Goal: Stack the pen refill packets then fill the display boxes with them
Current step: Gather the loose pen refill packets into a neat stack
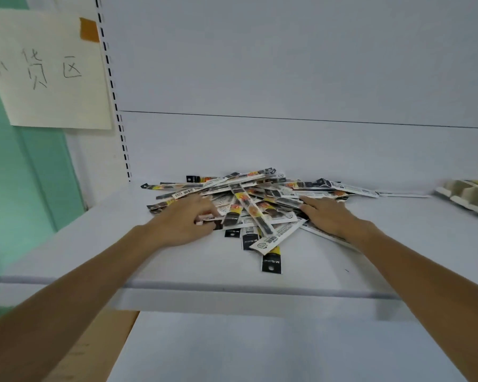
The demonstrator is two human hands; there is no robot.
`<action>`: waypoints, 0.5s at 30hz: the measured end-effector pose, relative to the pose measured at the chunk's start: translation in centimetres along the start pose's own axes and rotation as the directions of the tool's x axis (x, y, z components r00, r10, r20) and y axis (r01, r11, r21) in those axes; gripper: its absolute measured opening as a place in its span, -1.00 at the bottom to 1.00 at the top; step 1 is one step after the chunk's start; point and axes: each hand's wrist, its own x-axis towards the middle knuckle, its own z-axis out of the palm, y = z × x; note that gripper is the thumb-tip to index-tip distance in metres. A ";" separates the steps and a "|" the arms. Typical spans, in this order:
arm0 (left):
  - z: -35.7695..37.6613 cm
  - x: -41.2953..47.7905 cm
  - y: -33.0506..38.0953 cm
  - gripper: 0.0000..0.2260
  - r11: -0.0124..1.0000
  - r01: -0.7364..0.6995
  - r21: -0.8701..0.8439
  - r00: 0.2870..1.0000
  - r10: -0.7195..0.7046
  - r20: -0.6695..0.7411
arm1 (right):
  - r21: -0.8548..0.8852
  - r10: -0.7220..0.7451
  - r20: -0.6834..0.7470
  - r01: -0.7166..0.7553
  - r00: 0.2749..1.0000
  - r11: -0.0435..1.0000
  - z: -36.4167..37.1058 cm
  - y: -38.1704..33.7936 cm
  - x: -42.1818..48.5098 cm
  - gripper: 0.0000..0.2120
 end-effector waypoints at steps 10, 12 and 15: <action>-0.1 1.5 0.1 -0.74 0.973 0.231 -0.012 0.949 -0.228 -0.218 | 0.206 -0.243 0.049 0.228 0.969 0.952 -3.6 -0.2 -3.7 -0.30; 0.6 1.2 0.5 -0.63 0.974 0.224 -0.023 0.972 -0.225 -0.066 | 0.115 -0.295 0.133 0.280 0.946 0.953 -3.7 -0.4 -4.8 -0.14; 1.2 1.1 2.2 -0.35 0.977 0.213 0.008 0.977 -0.214 0.020 | -0.008 -0.337 0.150 0.341 0.930 0.940 -2.6 -1.7 -5.6 -0.07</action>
